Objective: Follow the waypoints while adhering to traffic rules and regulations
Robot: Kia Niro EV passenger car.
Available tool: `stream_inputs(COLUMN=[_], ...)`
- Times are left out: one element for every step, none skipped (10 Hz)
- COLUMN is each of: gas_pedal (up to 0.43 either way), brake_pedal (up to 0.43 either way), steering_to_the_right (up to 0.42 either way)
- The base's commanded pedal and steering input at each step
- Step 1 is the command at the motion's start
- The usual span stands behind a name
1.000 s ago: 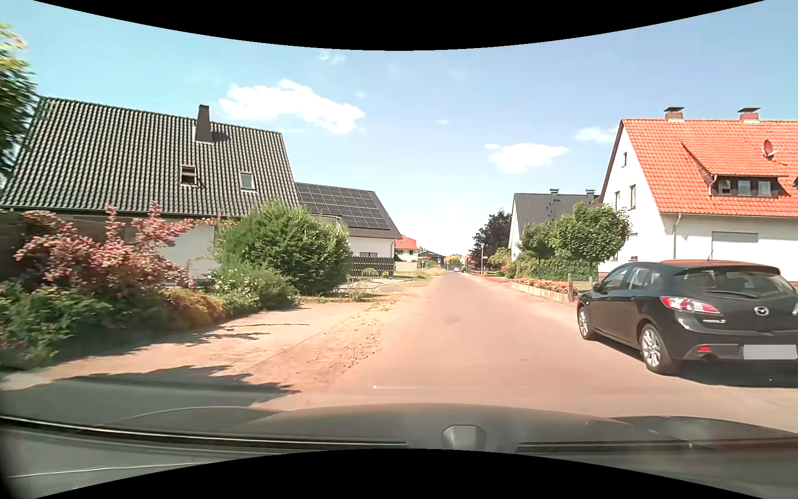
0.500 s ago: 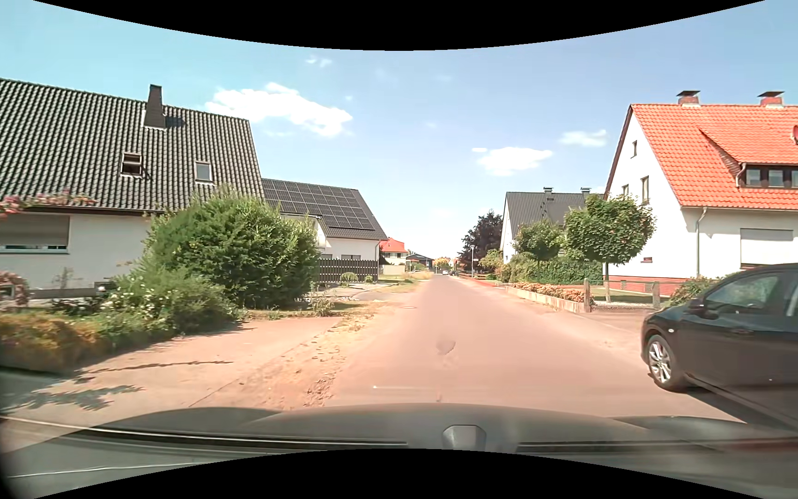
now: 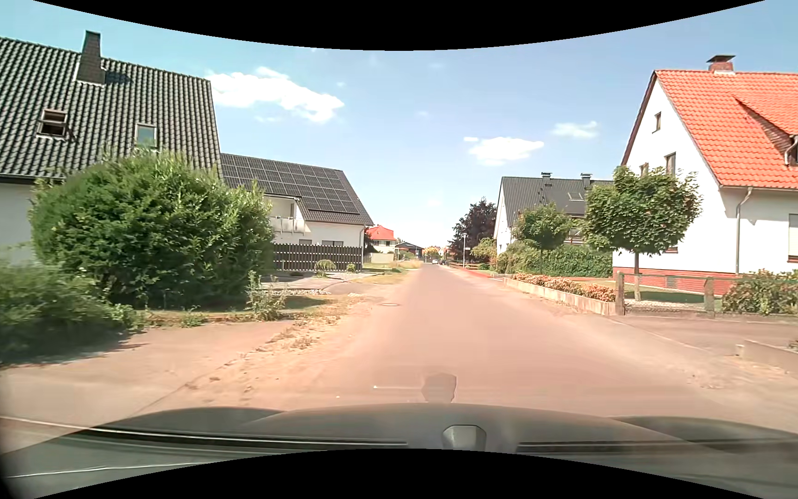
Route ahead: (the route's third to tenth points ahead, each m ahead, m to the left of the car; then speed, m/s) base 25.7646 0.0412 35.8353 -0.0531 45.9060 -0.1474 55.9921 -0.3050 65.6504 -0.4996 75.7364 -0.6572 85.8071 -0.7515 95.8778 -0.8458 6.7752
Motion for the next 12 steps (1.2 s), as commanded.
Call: stream_inputs(gas_pedal=[0.157,0.157,0.157,0.157,0.157,0.157,0.157,0.157,0.157,0.157,0.157,0.157], brake_pedal=[0.006,0.006,0.006,0.006,0.006,0.006,0.006,0.006,0.006,0.006,0.006,0.006], steering_to_the_right=[0.031,0.024,0.023,0.020,0.012,0.005,0.005,0.007,0.009,0.008,0.009,0.009])
